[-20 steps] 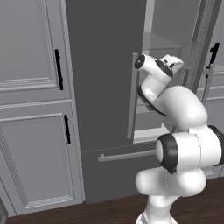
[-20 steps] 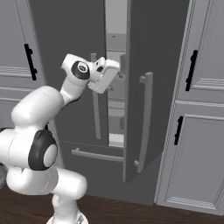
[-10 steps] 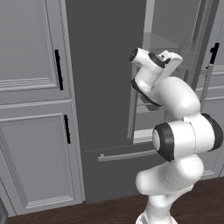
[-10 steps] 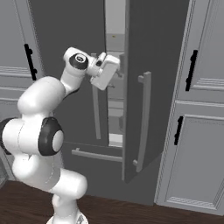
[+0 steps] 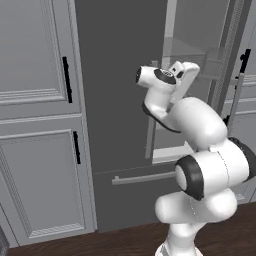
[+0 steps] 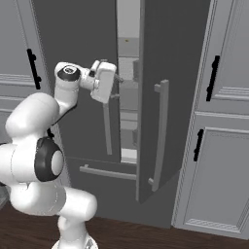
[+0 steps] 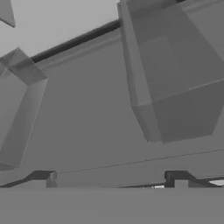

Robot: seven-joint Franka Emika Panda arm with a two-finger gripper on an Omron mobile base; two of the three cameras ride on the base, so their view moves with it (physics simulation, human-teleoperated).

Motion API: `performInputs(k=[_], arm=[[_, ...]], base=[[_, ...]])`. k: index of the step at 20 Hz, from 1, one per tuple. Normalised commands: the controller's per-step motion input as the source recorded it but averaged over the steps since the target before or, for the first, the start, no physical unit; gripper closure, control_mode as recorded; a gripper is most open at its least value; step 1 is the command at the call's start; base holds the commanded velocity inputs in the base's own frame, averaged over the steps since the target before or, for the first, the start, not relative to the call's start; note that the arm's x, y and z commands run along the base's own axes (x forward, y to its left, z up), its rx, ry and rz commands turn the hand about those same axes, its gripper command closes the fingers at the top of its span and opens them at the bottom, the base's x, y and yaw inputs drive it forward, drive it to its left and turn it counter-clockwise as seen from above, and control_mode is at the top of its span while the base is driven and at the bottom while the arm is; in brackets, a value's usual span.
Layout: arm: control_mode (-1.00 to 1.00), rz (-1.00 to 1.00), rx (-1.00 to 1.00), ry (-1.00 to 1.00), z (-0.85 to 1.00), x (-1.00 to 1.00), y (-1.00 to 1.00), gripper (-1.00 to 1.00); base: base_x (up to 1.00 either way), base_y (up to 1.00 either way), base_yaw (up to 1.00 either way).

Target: Grab a lemon wedge from the fridge and one ice cube from the ice bowl, and put them in the glass of lemonade.

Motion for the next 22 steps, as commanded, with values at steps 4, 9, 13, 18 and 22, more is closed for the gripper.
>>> performInputs(k=[4,9,13,18,22], arm=[[-1.00,0.00,-0.35,0.18,0.08,0.90,0.44,-1.00],[-1.00,-0.03,-0.09,0.18,0.11,0.59,-0.40,-1.00],[-1.00,-0.12,0.05,0.05,0.00,0.09,-0.80,-1.00],[-1.00,-0.12,0.06,0.01,0.12,0.00,-0.94,-1.00],[-1.00,-0.09,0.08,0.00,0.21,-0.13,-0.98,-1.00]], base=[[0.00,0.00,0.00],[0.00,0.00,0.00],[0.00,0.00,0.00],[0.00,0.00,0.00],[0.00,0.00,0.00]])
